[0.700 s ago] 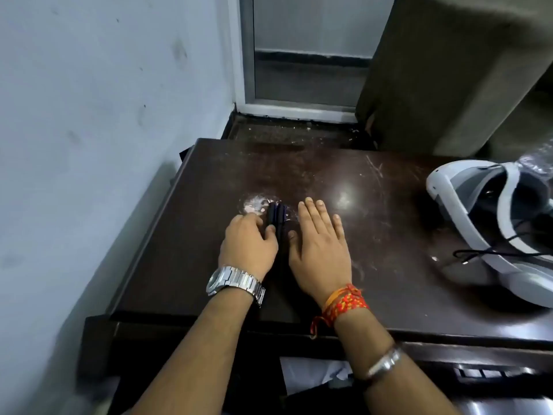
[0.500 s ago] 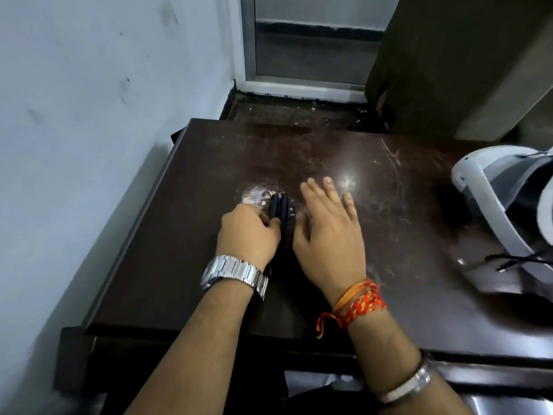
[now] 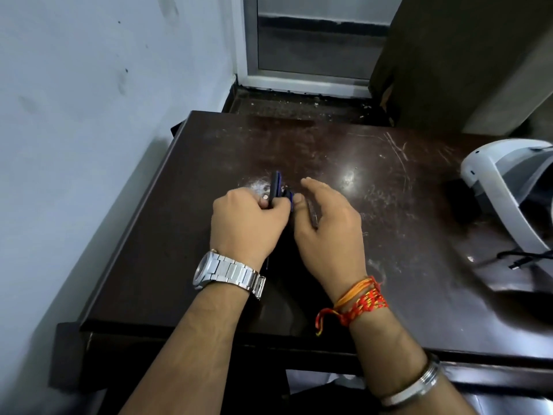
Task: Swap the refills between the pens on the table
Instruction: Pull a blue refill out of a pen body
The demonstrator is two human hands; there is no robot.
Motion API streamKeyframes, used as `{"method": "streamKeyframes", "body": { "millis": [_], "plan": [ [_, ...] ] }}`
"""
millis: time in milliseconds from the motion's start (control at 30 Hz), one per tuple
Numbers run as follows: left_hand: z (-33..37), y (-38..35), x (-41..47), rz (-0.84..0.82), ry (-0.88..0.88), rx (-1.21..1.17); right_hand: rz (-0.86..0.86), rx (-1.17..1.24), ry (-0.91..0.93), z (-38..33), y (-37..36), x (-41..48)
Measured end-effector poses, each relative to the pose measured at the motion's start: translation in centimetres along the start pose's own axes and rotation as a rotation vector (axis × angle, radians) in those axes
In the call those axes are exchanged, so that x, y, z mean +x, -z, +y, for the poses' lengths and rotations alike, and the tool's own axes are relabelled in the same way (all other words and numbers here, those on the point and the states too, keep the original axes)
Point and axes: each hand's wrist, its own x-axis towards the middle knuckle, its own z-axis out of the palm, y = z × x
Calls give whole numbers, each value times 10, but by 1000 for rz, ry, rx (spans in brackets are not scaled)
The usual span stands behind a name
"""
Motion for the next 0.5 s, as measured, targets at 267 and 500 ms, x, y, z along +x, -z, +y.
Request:
{"method": "streamKeyframes", "body": {
  "millis": [267,500],
  "plan": [
    [6,5,-26,-200,-47,-349,-134,849,-464,-1,-3,8],
    [15,-3,-48,-134,-114,-336,-122,831,-404,-5,-6,4]
  ]
}}
